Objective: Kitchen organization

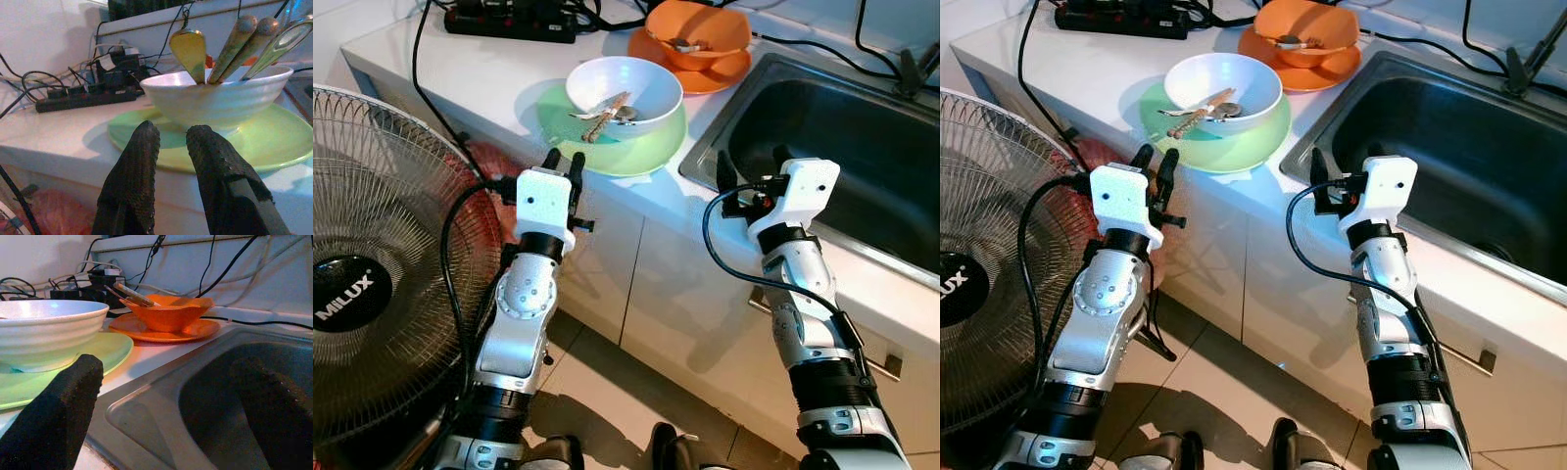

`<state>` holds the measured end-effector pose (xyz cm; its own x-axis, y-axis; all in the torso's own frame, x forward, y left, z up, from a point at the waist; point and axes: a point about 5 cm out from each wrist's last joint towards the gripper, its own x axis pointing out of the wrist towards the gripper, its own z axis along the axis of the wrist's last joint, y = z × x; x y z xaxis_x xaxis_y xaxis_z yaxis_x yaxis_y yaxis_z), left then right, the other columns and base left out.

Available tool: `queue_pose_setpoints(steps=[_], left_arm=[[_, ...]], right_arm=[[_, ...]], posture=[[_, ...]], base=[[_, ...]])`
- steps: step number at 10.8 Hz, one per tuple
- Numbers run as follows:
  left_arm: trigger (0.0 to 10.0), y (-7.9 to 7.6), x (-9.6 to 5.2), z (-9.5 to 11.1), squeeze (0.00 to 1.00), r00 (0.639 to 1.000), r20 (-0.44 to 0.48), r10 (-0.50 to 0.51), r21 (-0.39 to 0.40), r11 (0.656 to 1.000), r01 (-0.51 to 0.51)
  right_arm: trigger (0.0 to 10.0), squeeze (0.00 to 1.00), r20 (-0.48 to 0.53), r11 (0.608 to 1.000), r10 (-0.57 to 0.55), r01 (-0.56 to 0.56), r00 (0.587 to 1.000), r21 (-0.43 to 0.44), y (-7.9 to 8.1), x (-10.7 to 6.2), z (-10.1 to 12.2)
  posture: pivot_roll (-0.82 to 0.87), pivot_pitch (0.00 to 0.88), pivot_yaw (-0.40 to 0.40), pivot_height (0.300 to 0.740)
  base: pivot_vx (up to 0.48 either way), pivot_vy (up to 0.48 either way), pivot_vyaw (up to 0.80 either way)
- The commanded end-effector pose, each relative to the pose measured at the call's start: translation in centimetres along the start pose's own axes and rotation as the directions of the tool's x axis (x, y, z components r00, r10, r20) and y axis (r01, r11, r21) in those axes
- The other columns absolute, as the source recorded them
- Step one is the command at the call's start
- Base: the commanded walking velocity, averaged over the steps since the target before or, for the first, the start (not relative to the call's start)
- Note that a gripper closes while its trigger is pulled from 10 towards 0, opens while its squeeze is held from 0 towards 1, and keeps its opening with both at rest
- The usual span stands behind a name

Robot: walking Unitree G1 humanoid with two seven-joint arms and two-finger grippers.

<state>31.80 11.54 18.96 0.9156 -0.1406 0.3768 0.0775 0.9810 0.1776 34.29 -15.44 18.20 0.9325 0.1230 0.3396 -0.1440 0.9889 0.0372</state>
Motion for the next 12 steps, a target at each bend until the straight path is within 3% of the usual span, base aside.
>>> queue_pose_setpoints(steps=[1, 2, 7, 12], left_arm=[[10.0, -0.3, -0.2, -0.4, 0.0, 1.0, -0.02, -0.018, -0.008, 1.0, 0.018], [10.0, -0.8, -0.1, -0.2, 0.0, 0.999, -0.012, -0.038, -0.041, 0.998, 0.037], [10.0, -0.9, -0.1, -0.1, 0.0, 0.999, -0.019, -0.034, -0.026, 0.999, 0.033], [10.0, -0.9, 0.0, 0.2, 0.0, 0.999, 0.001, -0.032, -0.014, 0.999, 0.032]], right_arm=[[10.0, 0.0, 0.007, 1.0, -0.016, 0.016, 1.0, -0.014, -0.5, -0.1, 0.1], [10.0, 0.0, 0.006, 1.0, -0.018, 0.018, 1.0, -0.013, -0.6, -0.1, 0.1], [10.0, 0.0, 0.002, 1.0, -0.012, 0.012, 1.0, -0.012, -0.5, 0.0, 0.0], [10.0, 0.0, 0.069, 1.0, 0.008, -0.006, 0.998, -0.029, -0.3, 0.8, 1.9]], posture=[[0.07, 0.177, -0.038, 0.74], [0.07, 0.177, -0.038, 0.74], [0.07, 0.176, -0.041, 0.74], [0.07, 0.169, -0.045, 0.74]], base=[[0.0, 0.0, 0.0], [0.0, 0.0, 0.0], [0.0, 0.0, 0.0], [0.0, 0.0, 0.0]])
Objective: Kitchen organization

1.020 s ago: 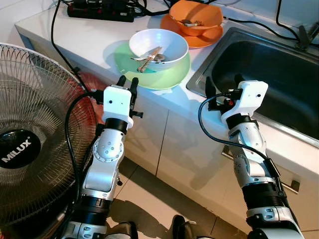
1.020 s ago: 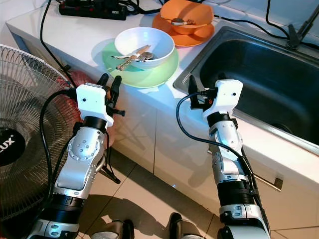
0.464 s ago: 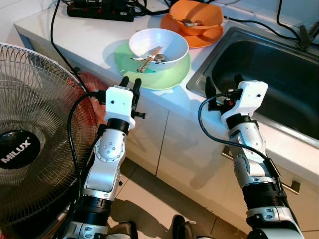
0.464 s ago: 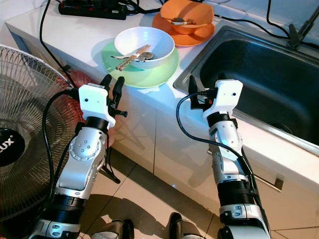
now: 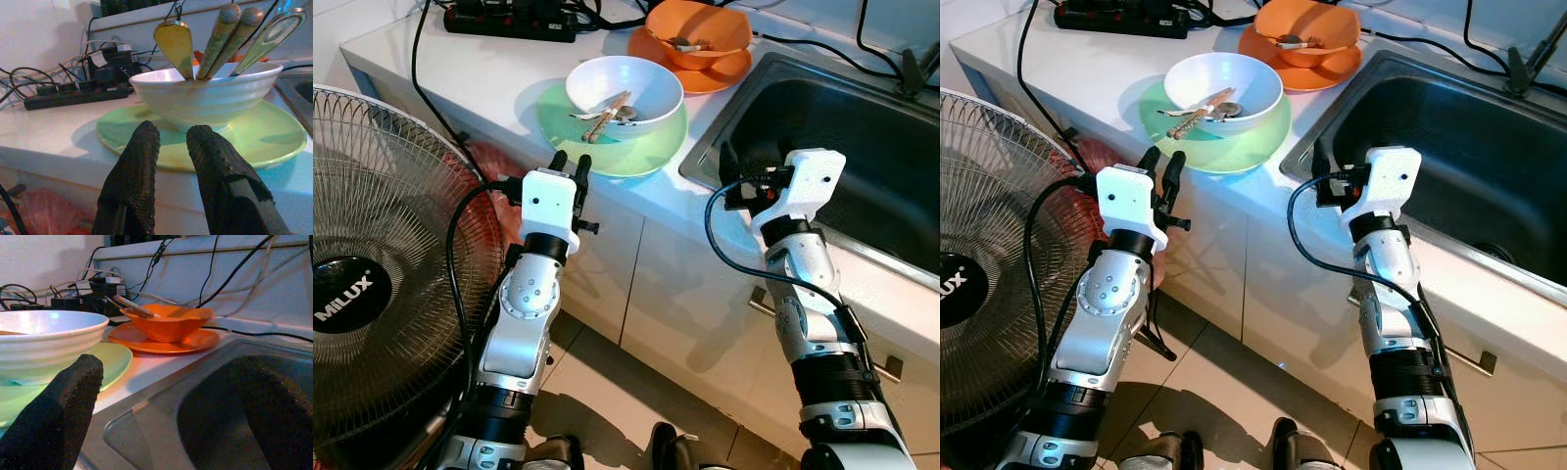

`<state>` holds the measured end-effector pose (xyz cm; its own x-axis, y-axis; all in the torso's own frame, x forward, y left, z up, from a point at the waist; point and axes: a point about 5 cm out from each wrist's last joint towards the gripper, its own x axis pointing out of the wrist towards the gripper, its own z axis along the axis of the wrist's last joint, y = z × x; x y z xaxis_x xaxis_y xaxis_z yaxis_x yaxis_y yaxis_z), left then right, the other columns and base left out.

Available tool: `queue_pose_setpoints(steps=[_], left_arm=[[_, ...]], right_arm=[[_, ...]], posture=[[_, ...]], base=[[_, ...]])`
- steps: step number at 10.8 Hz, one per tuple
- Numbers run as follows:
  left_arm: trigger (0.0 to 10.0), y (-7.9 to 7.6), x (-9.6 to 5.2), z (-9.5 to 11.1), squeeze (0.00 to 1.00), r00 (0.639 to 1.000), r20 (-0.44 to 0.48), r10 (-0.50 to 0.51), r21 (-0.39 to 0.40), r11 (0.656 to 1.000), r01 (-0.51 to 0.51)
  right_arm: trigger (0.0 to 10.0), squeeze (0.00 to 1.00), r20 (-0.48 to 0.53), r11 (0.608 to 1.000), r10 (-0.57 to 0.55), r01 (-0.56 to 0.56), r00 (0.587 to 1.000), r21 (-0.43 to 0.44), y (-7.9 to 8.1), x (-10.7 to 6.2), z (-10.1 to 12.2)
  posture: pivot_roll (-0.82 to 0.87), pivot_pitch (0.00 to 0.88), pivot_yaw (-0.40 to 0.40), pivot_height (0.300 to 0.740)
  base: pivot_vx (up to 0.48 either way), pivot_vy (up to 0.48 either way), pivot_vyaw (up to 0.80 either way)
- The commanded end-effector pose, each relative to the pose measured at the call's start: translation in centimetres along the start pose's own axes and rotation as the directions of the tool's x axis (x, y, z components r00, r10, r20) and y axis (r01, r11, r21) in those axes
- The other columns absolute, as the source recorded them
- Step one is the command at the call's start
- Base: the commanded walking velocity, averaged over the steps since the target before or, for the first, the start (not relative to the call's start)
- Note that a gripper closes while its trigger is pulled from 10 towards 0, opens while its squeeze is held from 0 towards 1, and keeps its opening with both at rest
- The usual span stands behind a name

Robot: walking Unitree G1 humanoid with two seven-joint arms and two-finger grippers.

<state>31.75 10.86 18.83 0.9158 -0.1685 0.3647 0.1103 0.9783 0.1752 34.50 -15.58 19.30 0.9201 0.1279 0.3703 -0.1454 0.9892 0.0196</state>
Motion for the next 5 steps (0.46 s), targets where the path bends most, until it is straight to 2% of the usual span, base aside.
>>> queue_pose_setpoints(steps=[1, 4, 5], left_arm=[[10.0, -0.29, 0.0, 0.28, 0.0, 1.0, 0.011, -0.003, 0.001, 1.0, 0.003], [10.0, -0.22, 0.05, 0.19, 0.0, 1.0, 0.006, 0.001, 0.015, 1.0, -0.001], [10.0, -0.16, 0.05, 0.21, 0.0, 1.0, 0.008, 0.004, 0.017, 1.0, -0.004]], right_arm=[[10.0, 0.0, 0.047, 1.0, 0.001, 0.0, 0.999, -0.016, -0.29, 0.4, 1.26], [10.0, 0.0, 0.038, 1.0, 0.0, 0.001, 0.999, -0.017, -0.36, 0.31, 1.03], [10.0, 0.0, 0.037, 1.0, 0.001, 0.0, 0.999, -0.016, -0.31, 0.28, 1.03]], posture=[[0.07, 0.166, -0.045, 0.74], [0.07, 0.164, -0.045, 0.74], [0.07, 0.164, -0.045, 0.74]], base=[[0.0, 0.0, 0.0], [0.0, 0.0, 0.0], [0.247, 0.0, 0.0]])
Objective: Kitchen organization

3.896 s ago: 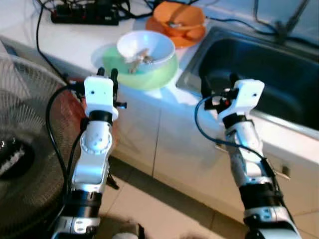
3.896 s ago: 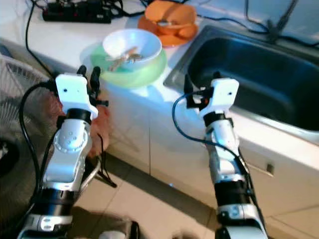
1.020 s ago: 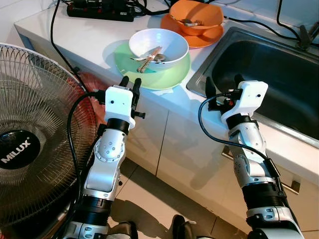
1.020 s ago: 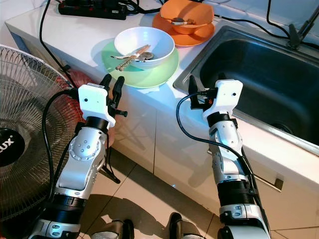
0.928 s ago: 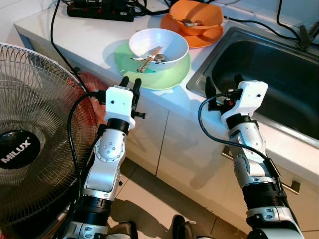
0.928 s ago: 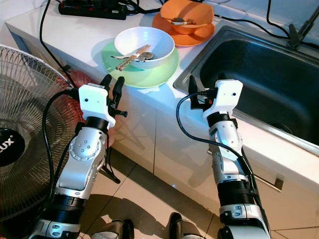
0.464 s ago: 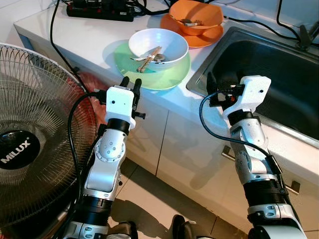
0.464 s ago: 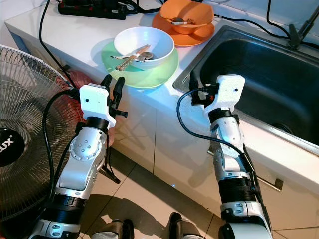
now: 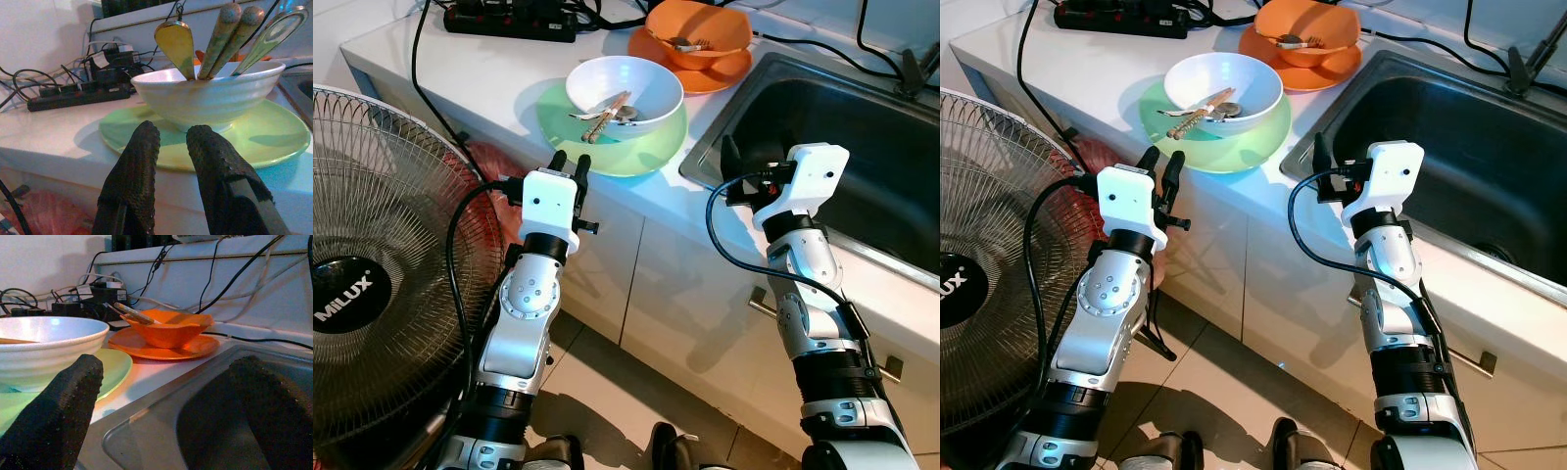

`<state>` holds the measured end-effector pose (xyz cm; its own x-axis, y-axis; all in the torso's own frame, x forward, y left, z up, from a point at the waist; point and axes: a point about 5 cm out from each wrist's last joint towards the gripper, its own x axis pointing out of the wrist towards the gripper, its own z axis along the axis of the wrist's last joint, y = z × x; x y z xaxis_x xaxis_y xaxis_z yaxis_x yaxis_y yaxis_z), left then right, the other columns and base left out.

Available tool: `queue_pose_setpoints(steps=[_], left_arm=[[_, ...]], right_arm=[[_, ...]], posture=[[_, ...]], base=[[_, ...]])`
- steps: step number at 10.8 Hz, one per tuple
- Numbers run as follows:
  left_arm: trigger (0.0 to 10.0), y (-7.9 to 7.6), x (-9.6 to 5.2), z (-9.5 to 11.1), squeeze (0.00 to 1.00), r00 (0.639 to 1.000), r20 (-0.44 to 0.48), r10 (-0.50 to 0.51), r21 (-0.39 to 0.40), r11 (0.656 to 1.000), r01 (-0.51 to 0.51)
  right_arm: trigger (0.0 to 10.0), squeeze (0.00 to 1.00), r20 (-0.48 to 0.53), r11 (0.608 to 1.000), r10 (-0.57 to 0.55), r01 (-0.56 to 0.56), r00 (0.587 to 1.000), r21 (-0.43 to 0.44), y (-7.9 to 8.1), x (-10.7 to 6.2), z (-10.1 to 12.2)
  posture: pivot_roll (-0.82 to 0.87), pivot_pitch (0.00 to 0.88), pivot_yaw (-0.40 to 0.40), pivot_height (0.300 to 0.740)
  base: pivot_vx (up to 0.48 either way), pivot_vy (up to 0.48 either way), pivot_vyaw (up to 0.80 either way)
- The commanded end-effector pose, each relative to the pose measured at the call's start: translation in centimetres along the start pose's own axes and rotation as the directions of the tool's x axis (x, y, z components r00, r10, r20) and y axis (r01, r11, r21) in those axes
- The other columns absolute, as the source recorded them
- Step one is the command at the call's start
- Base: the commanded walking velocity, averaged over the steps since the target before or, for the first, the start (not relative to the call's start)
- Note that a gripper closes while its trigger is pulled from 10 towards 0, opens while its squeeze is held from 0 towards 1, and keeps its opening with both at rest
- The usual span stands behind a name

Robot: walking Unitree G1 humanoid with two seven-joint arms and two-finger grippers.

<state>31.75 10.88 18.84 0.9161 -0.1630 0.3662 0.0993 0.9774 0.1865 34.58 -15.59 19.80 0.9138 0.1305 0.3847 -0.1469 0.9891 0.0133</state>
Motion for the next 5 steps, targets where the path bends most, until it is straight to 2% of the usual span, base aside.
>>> queue_pose_setpoints(steps=[1, 5], left_arm=[[10.0, -0.17, 0.03, 0.21, 0.0, 1.0, 0.008, 0.0, 0.003, 1.0, 0.0], [10.0, -0.01, -0.03, 0.11, 0.0, 1.0, 0.005, 0.013, 0.014, 1.0, -0.013]], right_arm=[[10.0, 0.0, 0.019, 1.0, -0.003, 0.003, 1.0, -0.01, -0.27, -0.01, 0.52], [10.0, 0.0, 0.007, 1.0, 0.001, -0.001, 1.0, -0.012, -0.24, -0.05, 0.28]], posture=[[0.07, 0.164, -0.045, 0.74], [0.07, 0.172, -0.05, 0.74]], base=[[0.244, 0.0, 0.0], [0.0, -0.315, 0.0]])
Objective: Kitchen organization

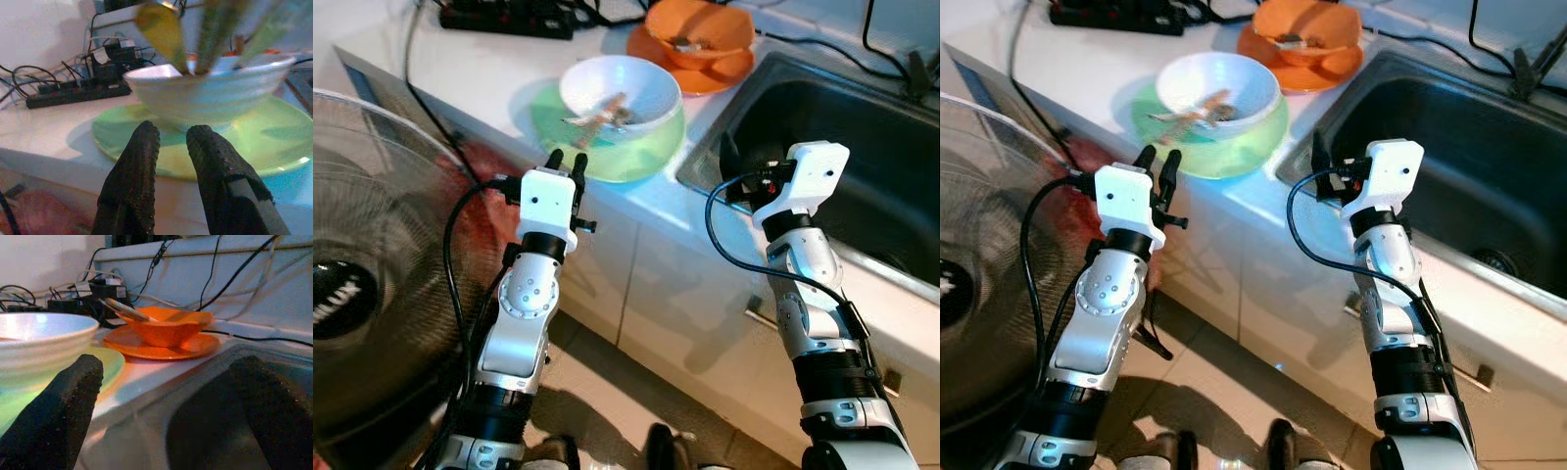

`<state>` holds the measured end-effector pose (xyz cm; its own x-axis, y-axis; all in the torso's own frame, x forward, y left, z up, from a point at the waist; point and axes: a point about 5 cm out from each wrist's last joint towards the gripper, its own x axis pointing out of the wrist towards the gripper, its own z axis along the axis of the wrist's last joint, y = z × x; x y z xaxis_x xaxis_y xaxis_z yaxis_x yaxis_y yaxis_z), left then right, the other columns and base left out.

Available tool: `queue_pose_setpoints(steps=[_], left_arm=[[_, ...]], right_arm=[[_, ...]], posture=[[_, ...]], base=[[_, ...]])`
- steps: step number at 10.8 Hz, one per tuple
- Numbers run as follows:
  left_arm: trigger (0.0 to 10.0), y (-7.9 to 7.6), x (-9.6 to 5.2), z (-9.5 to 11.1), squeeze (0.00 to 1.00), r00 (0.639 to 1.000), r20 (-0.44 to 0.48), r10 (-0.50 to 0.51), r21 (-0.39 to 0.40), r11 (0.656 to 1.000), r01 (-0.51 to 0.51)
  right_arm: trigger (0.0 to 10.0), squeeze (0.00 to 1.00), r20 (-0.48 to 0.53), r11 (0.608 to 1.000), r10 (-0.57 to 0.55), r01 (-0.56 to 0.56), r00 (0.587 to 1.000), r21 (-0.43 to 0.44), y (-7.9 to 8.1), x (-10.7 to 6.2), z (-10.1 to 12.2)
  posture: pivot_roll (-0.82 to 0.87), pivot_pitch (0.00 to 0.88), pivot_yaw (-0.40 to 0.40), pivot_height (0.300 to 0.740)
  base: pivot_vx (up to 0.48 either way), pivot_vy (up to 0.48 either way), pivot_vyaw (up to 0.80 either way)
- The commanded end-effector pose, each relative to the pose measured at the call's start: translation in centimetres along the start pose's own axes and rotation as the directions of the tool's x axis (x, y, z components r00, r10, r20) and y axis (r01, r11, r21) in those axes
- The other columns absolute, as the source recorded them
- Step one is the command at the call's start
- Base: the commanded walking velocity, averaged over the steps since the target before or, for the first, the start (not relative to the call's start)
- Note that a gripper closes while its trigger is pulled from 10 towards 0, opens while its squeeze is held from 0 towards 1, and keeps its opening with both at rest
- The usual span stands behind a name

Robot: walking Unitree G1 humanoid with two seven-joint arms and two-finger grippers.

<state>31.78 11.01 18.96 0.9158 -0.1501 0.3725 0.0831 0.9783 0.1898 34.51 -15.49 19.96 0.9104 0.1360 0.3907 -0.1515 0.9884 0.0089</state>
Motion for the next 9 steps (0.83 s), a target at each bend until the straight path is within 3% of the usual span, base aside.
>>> queue_pose_setpoints(steps=[1, 5, 9], left_arm=[[10.0, -0.16, -0.07, 0.05, 0.0, 1.0, 0.003, 0.002, 0.005, 1.0, -0.002], [10.0, 0.0, -0.08, 0.11, 0.0, 1.0, 0.008, 0.011, 0.005, 1.0, -0.012], [10.0, 0.06, -0.15, 0.38, 0.0, 0.999, 0.024, 0.021, -0.018, 1.0, -0.021]], right_arm=[[10.0, 0.0, -0.002, 1.0, -0.006, 0.006, 1.0, -0.01, -0.4, -0.09, 0.07], [10.0, 0.0, -0.005, 1.0, -0.004, 0.004, 1.0, -0.009, -0.35, -0.08, 0.01], [10.0, 0.0, -0.009, 1.0, 0.001, -0.001, 1.0, -0.006, -0.26, -0.16, -0.07]], posture=[[0.07, 0.174, -0.052, 0.74], [0.07, 0.173, -0.054, 0.74], [0.07, 0.177, -0.056, 0.74]], base=[[0.0, -0.341, 0.0], [0.0, -0.368, 0.0], [0.0, 0.0, 0.0]])
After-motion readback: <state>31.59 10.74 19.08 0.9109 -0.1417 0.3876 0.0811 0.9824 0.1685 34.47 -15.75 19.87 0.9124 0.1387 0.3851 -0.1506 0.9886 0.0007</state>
